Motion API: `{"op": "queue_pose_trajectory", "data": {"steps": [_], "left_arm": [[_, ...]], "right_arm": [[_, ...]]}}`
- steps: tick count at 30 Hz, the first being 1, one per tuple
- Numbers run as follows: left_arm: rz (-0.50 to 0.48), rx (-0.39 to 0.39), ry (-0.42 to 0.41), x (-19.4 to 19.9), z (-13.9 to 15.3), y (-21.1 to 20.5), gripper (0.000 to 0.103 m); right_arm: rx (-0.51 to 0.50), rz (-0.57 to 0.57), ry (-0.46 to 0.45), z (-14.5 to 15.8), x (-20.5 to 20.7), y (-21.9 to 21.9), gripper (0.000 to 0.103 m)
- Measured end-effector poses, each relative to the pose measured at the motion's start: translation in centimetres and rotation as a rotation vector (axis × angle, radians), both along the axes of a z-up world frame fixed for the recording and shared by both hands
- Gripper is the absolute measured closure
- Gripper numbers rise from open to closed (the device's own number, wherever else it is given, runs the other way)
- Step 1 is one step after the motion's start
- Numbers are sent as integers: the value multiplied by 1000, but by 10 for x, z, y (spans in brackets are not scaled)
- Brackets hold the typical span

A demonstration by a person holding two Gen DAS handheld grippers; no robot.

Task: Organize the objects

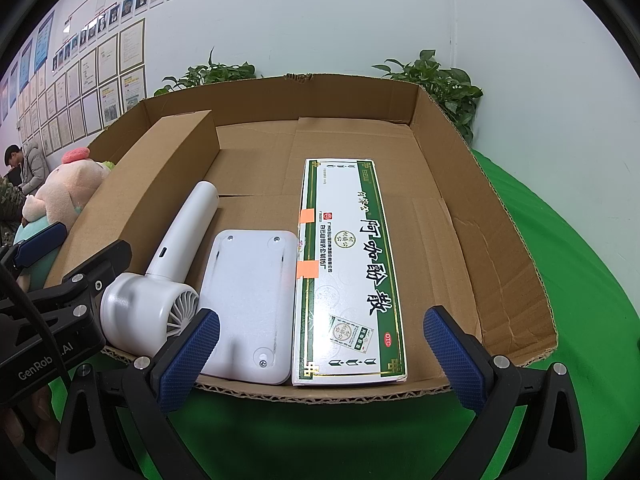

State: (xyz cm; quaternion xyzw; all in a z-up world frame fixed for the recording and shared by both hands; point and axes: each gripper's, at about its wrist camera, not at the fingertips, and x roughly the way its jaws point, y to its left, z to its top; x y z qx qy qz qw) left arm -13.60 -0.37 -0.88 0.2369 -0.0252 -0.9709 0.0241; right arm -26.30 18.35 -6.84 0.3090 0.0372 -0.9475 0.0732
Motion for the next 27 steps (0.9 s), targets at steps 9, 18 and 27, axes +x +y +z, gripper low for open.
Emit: {"op": "queue_pose_trajectory", "data": {"steps": [9, 18, 27], "left_arm": [[0, 0, 0, 0, 0, 0, 12], [0, 1, 0, 0, 0, 0, 12], [-10, 5, -3, 0, 0, 2, 9]], "right_arm": [[0, 0, 0, 0, 0, 0, 0], [0, 0, 0, 0, 0, 0, 0], [-1, 0, -1, 0, -1, 0, 0]]}}
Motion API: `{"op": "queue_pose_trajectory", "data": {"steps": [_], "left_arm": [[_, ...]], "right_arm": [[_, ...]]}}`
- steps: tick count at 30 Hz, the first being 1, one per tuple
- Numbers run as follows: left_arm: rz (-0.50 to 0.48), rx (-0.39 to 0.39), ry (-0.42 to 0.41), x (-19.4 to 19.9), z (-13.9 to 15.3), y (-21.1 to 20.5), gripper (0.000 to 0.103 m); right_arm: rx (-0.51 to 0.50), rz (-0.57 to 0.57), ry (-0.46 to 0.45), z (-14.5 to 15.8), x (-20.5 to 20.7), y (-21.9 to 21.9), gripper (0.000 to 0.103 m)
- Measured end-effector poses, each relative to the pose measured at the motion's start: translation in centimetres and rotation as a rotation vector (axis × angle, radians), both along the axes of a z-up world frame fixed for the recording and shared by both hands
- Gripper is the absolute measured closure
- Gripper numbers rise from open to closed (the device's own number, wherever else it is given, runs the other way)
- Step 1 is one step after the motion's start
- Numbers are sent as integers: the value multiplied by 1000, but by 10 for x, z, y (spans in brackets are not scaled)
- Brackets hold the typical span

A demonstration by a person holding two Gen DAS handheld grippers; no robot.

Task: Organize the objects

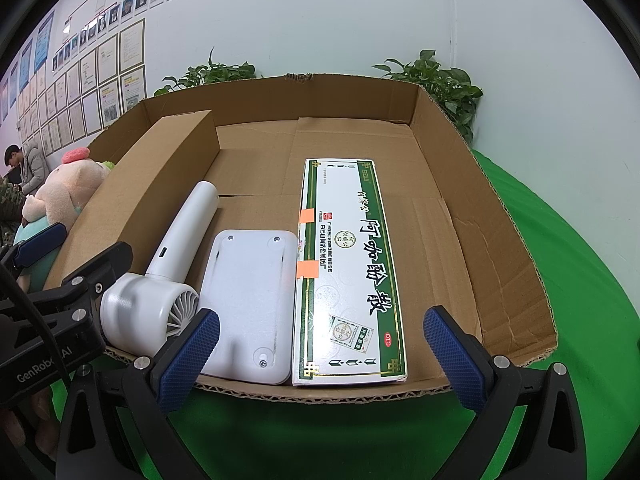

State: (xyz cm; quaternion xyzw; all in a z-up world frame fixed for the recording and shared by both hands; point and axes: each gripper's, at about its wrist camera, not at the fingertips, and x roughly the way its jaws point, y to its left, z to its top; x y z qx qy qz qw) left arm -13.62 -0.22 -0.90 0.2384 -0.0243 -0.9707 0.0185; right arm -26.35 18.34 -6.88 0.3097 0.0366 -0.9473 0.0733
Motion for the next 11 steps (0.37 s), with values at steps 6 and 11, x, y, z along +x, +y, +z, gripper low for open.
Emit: {"op": "queue_pose_trajectory", "data": {"steps": [6, 11], "left_arm": [[0, -1, 0, 1, 0, 0, 9], [12, -19, -6, -2, -1, 5, 9]], "right_arm": [[1, 0, 0, 0, 0, 0, 0], [0, 0, 0, 0, 0, 0, 0]]}}
